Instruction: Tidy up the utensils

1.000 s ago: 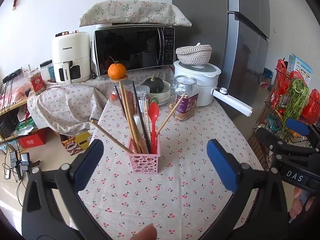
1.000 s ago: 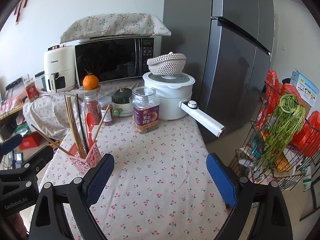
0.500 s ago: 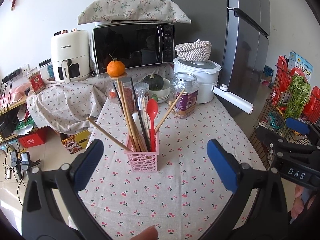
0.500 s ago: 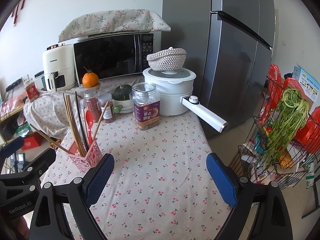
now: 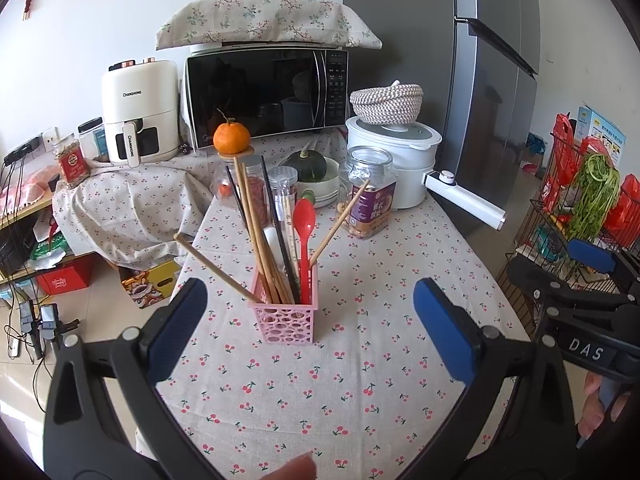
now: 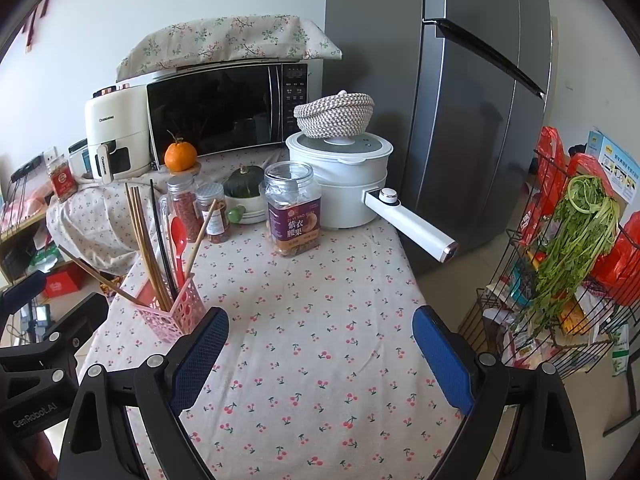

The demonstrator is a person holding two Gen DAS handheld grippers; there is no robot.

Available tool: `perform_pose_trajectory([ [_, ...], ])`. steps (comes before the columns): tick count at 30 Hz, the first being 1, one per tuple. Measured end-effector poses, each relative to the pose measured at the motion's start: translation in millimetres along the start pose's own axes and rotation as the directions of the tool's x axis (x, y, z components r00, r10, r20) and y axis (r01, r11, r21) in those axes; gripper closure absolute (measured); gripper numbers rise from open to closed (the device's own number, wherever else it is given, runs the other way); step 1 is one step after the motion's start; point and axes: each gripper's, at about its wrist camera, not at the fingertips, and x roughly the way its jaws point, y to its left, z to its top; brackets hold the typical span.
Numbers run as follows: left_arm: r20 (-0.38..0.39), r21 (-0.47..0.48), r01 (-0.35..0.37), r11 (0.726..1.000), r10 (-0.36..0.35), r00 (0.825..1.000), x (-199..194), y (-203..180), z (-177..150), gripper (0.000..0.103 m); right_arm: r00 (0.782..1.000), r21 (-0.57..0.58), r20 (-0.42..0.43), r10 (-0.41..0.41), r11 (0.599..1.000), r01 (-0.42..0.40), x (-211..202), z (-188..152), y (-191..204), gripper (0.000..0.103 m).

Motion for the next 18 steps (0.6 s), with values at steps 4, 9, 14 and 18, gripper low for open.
perform_pose_trajectory([
  [4, -0.008, -0.001, 0.002, 1.000, -0.002, 1.000, 1.2, -0.3, 0.2, 0.000, 1.000, 0.001, -0.001, 0.001, 1.000, -0.001, 0.4, 0.0, -0.5, 0.009],
  [9, -0.021, -0.001, 0.003, 1.000, -0.003, 1.000, 4.1, -0.2, -0.9, 0.000, 1.000, 0.004, -0.007, 0.002, 1.000, -0.002, 1.7, -1.0, -0.9, 0.009],
  [14, -0.027, 0.000, 0.006, 1.000, -0.006, 1.000, 5.4, -0.6, -1.8, 0.000, 1.000, 0.007, -0.013, 0.002, 1.000, -0.002, 2.7, -1.8, -2.0, 0.009],
  [18, -0.029, 0.001, 0.008, 1.000, -0.008, 1.000, 5.8, -1.1, -2.1, 0.000, 1.000, 0.009, -0.018, 0.005, 1.000, -0.004, 3.6, -2.0, -2.0, 0.009],
])
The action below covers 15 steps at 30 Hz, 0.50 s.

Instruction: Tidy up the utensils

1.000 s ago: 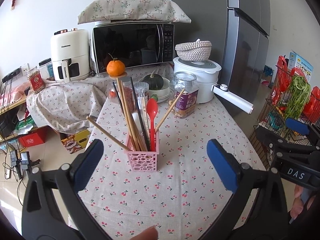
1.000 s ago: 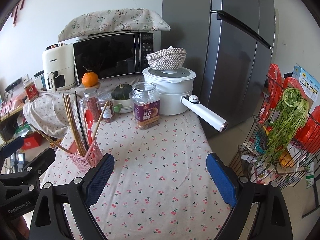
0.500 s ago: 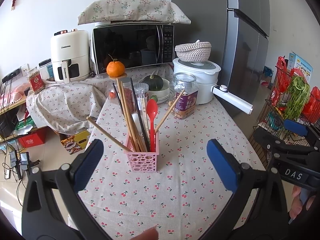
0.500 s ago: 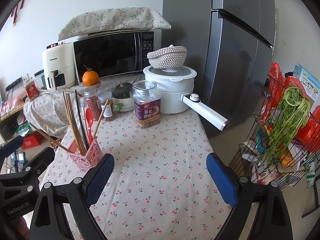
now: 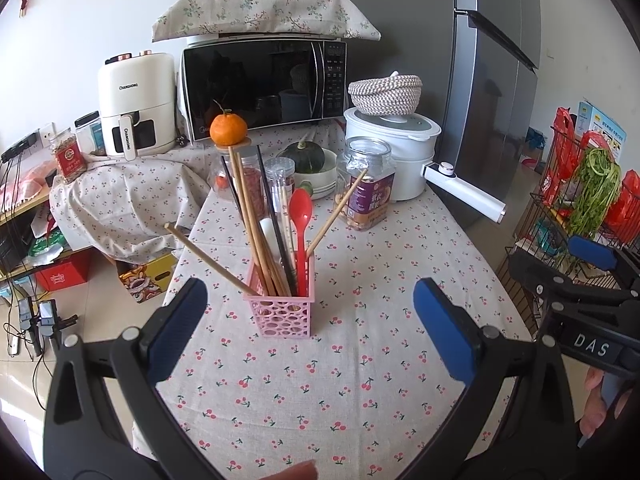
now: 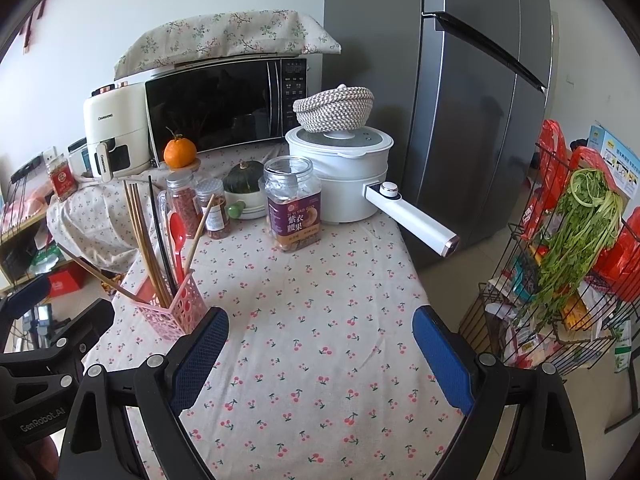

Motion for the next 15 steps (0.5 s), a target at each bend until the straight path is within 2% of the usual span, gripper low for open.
perform_pose_trajectory([
  [15, 0.005, 0.004, 0.000, 1.000, 0.000, 1.000, -0.4, -1.0, -0.5, 0.000, 1.000, 0.001, -0.003, 0.000, 1.000, 0.000, 1.0, -0.6, 0.6, 0.009],
])
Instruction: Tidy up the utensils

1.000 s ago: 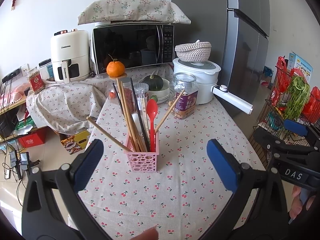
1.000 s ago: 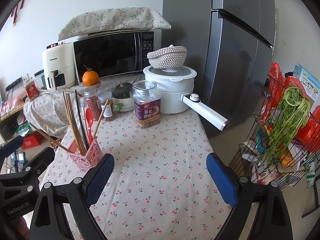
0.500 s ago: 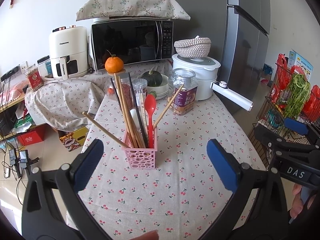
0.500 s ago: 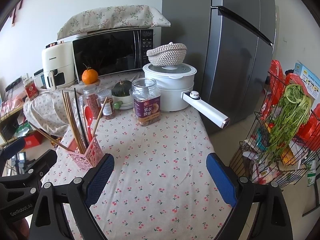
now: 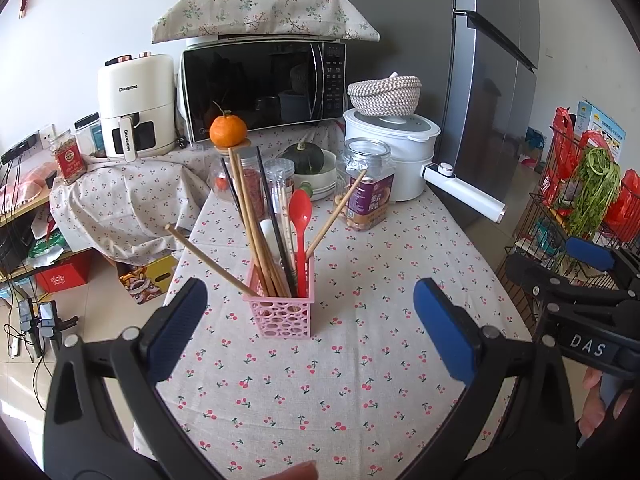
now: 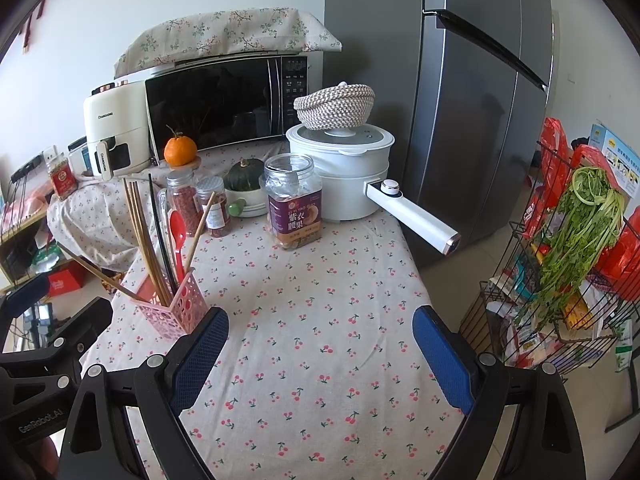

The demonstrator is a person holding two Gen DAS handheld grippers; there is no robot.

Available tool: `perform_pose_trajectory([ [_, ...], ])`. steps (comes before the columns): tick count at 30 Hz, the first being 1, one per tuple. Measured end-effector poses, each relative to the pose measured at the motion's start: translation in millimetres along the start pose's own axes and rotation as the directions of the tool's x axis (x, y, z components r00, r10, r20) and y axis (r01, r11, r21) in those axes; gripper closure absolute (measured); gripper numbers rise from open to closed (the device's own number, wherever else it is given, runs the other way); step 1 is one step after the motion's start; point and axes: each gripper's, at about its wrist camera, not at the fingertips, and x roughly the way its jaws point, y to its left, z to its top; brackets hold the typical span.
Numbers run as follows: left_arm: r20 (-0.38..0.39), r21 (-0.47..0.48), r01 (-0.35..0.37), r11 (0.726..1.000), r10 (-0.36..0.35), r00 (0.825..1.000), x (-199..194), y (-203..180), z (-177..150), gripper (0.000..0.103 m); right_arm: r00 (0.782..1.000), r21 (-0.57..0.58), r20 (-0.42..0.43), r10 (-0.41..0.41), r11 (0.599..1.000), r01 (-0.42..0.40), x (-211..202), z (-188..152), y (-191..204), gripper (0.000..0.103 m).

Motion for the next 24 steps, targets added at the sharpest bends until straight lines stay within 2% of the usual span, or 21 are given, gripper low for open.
perform_pose_trajectory([
  [24, 0.004, -0.021, 0.007, 1.000, -0.007, 1.000, 0.4, 4.8, 0.9, 0.000, 1.000, 0.000, -0.006, 0.001, 1.000, -0.001, 1.9, -2.6, 0.5, 0.009],
])
